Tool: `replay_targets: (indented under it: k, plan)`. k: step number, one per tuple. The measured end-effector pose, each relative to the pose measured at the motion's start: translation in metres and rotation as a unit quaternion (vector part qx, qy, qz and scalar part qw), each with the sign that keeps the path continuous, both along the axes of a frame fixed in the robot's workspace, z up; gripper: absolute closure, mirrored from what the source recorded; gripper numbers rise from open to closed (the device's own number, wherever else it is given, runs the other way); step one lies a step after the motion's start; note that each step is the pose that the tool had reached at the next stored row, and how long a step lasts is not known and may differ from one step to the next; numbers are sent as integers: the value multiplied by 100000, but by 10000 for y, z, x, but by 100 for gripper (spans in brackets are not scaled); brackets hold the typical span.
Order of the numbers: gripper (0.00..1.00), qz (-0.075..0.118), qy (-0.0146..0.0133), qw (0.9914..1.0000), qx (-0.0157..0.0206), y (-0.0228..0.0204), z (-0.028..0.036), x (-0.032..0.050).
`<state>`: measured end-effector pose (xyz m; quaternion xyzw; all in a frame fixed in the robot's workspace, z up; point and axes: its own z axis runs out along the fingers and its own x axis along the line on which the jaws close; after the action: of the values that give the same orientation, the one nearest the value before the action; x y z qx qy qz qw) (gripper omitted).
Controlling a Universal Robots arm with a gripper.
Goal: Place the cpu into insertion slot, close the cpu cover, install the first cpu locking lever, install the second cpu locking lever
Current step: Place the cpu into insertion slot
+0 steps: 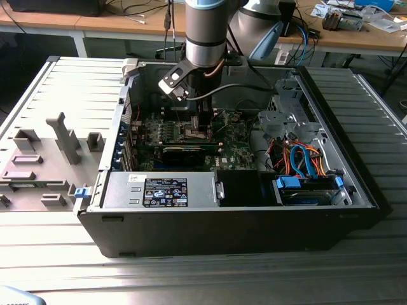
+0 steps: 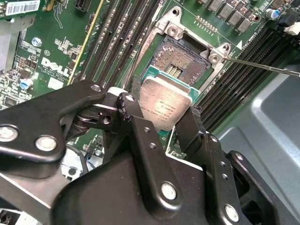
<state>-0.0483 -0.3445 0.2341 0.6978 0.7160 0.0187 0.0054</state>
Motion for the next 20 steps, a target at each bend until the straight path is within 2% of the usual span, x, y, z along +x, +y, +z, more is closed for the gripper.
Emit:
replay_targets:
  k: [20]
  plan:
    - [45,-4,1,100000,-7,0,-62,-13]
